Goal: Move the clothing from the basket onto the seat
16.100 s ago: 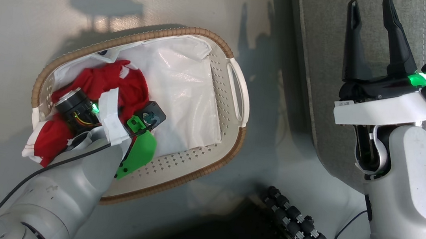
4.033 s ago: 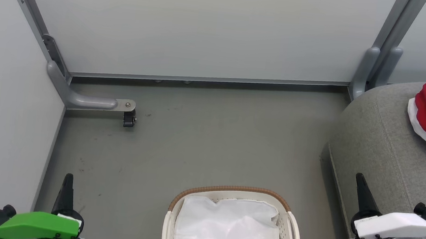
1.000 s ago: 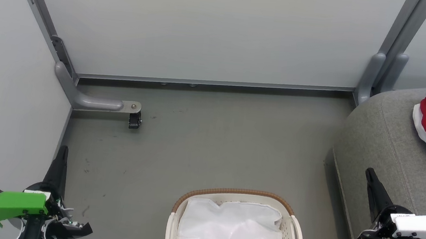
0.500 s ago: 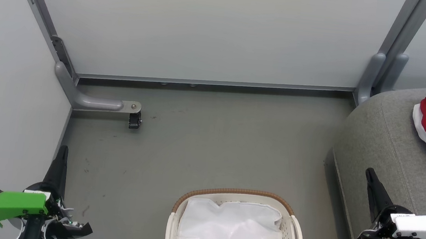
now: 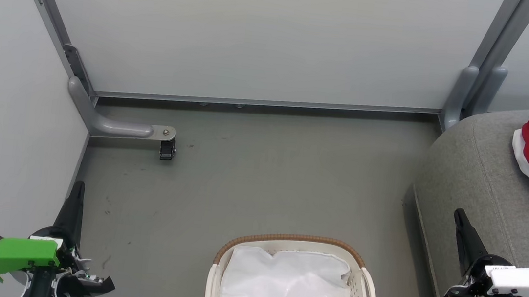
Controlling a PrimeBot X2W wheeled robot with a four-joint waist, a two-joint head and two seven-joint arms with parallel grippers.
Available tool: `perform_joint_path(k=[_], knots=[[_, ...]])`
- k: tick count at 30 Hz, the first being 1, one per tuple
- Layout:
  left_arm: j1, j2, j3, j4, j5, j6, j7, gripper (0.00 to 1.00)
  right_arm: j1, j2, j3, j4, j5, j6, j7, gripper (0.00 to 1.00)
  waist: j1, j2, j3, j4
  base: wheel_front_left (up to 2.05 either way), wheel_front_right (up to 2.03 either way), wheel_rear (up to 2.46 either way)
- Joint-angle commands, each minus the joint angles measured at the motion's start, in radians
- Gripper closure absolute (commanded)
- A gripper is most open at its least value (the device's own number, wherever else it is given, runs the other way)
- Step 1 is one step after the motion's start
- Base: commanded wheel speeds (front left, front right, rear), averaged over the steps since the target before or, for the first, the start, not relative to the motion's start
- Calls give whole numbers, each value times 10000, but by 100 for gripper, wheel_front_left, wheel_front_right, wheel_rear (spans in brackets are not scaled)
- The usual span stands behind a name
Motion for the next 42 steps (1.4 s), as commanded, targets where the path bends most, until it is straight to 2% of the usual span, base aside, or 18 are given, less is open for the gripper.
perform_joint_path(k=[1,42], knots=[[-106,58,19,-25,-30,-45,32,100,105,-59,-21,-36,35,-7,12,100,0,78,0,0,0,0,0],[-106,58,18,-26,-30,-45,31,100,106,-58,-20,-35,36,-7,11,100,0,78,0,0,0,0,0]])
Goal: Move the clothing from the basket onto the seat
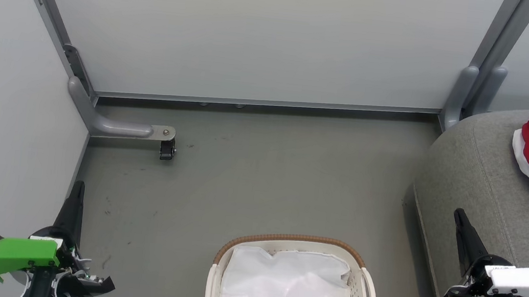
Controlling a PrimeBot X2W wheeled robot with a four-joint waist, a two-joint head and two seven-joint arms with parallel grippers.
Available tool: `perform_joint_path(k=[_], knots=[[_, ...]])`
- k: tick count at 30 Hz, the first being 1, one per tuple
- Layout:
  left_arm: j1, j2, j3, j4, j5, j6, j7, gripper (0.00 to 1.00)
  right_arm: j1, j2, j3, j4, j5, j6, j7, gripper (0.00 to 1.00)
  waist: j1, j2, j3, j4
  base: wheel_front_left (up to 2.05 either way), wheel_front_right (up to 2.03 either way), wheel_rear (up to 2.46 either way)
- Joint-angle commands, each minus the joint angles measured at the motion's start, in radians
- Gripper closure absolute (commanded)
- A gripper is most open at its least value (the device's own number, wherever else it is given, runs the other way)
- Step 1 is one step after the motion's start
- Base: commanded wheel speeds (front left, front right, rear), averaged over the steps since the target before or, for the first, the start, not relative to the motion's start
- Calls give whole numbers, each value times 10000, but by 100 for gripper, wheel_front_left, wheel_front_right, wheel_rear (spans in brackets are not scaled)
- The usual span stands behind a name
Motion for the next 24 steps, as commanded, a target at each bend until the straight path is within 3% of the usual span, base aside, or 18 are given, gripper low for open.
perform_joint_path(k=[1,24], knots=[[-106,58,18,-24,-28,-45,31,100,106,-56,-20,-33,36,-7,11,100,0,78,0,0,0,0,0],[-106,59,17,-25,-28,-45,30,100,106,-56,-19,-33,36,-7,11,100,0,78,0,0,0,0,0]])
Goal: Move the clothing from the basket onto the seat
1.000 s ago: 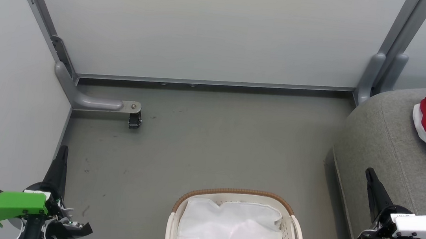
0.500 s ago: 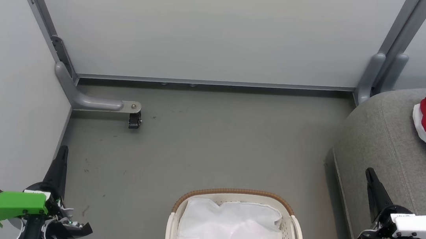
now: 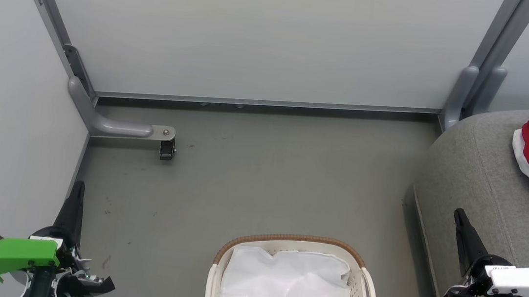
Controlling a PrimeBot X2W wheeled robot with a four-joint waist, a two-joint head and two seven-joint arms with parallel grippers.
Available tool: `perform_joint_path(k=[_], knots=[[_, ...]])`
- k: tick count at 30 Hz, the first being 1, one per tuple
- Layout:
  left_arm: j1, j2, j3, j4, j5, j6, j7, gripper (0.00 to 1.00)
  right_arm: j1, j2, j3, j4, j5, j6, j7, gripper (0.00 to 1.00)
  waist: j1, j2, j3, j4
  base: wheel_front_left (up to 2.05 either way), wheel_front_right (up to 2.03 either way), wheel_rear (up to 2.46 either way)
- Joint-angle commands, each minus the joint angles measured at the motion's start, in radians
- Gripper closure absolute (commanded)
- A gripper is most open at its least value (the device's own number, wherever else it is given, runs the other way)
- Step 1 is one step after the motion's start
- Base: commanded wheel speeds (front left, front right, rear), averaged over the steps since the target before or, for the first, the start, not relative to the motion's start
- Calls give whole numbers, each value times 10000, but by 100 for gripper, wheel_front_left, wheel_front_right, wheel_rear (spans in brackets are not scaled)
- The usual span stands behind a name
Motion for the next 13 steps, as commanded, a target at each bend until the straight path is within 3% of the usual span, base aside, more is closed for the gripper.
perform_joint_path(k=[1,13], knots=[[-106,59,17,-25,-28,-45,30,100,106,-56,-19,-33,36,-7,11,100,0,78,0,0,0,0,0],[-106,59,17,-25,-28,-45,30,100,106,-57,-19,-33,36,-7,10,100,0,78,0,0,0,0,0]])
